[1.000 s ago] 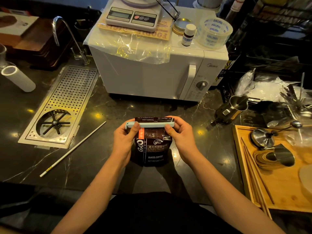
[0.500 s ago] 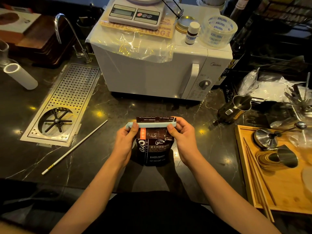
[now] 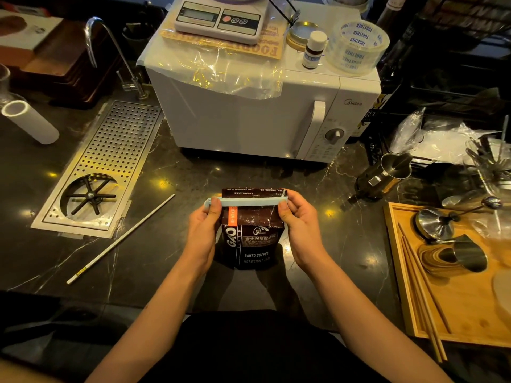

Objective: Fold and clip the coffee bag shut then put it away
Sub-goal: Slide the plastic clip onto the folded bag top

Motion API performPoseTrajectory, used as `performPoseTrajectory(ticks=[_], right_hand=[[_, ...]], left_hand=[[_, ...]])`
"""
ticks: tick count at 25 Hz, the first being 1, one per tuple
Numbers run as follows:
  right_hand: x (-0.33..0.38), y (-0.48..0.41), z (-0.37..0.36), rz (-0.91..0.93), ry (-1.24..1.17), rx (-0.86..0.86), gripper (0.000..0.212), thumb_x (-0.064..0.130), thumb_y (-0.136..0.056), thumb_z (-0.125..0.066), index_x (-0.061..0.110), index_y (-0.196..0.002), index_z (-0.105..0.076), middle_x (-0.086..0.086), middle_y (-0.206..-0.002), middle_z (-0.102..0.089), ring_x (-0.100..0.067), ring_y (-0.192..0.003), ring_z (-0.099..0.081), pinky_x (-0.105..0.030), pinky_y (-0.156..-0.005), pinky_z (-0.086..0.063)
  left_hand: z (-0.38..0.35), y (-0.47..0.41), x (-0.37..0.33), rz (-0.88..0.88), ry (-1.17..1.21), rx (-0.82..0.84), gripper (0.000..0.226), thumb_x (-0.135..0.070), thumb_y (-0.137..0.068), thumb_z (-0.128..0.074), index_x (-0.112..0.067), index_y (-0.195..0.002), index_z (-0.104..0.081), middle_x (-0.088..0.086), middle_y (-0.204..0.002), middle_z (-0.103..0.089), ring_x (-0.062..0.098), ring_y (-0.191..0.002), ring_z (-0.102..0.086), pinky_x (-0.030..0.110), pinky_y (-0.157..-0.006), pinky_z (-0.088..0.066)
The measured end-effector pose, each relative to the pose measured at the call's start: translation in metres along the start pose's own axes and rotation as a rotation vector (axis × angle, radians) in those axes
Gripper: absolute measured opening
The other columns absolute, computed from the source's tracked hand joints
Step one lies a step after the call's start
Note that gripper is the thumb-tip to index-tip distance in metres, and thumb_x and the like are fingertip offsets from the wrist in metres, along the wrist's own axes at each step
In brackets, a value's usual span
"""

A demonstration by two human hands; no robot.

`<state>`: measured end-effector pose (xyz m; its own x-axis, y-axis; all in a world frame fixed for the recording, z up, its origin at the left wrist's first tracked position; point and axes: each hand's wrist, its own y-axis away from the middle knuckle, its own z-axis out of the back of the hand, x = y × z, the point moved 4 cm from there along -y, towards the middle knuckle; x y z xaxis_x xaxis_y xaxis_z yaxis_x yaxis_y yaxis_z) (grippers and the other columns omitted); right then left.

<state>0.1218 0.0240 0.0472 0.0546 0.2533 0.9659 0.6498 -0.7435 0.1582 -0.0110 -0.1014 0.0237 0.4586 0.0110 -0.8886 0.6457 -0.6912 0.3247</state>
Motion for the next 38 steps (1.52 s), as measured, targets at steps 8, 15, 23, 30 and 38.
performPoseTrajectory(ticks=[8, 15, 23, 30, 38], right_hand=[[0.013, 0.000, 0.005, 0.052, 0.089, 0.040, 0.020, 0.006, -0.095, -0.059, 0.016, -0.112, -0.067, 0.005, -0.092, -0.076, -0.011, -0.088, -0.072, -0.022, -0.071, -0.056], [0.036, -0.010, -0.012, 0.269, 0.533, 0.032, 0.006, 0.016, -0.090, -0.069, 0.015, -0.094, -0.074, 0.009, -0.089, -0.072, -0.008, -0.089, -0.067, -0.026, -0.080, -0.054], [0.035, -0.006, -0.025, 0.329, 0.644, -0.036, 0.007, 0.011, -0.092, -0.064, 0.012, -0.087, -0.070, 0.005, -0.086, -0.068, -0.005, -0.086, -0.062, -0.018, -0.077, -0.047], [0.034, -0.004, -0.031, 0.371, 0.672, -0.143, 0.013, 0.006, -0.087, -0.066, 0.016, -0.079, -0.067, 0.008, -0.080, -0.063, -0.001, -0.083, -0.058, -0.008, -0.071, -0.040], [0.031, 0.000, -0.024, 0.307, 0.558, -0.286, 0.016, 0.015, -0.083, -0.075, 0.024, -0.074, -0.065, 0.011, -0.079, -0.062, 0.001, -0.078, -0.059, -0.007, -0.070, -0.041]], left_hand=[[0.004, 0.000, -0.037, -0.222, -0.407, -0.028, 0.025, -0.026, -0.088, -0.067, -0.039, -0.110, -0.067, -0.009, -0.112, -0.068, 0.011, -0.105, -0.065, 0.027, -0.082, -0.056], [-0.032, -0.001, -0.068, -0.528, -0.826, 0.090, 0.008, -0.023, -0.084, -0.075, -0.021, -0.091, -0.076, -0.009, -0.088, -0.073, 0.003, -0.086, -0.067, 0.023, -0.078, -0.053], [-0.035, 0.004, -0.062, -0.654, -0.852, -0.005, 0.002, -0.018, -0.084, -0.073, -0.017, -0.084, -0.075, -0.006, -0.082, -0.071, 0.012, -0.083, -0.066, 0.036, -0.075, -0.053], [-0.032, 0.001, -0.056, -0.645, -0.839, -0.006, 0.004, -0.016, -0.083, -0.074, -0.019, -0.081, -0.072, -0.010, -0.080, -0.068, 0.010, -0.082, -0.061, 0.030, -0.075, -0.048], [-0.022, -0.012, -0.051, -0.375, -0.534, 0.013, 0.013, -0.023, -0.075, -0.080, -0.035, -0.074, -0.076, -0.014, -0.079, -0.075, 0.006, -0.078, -0.070, 0.025, -0.075, -0.056]])
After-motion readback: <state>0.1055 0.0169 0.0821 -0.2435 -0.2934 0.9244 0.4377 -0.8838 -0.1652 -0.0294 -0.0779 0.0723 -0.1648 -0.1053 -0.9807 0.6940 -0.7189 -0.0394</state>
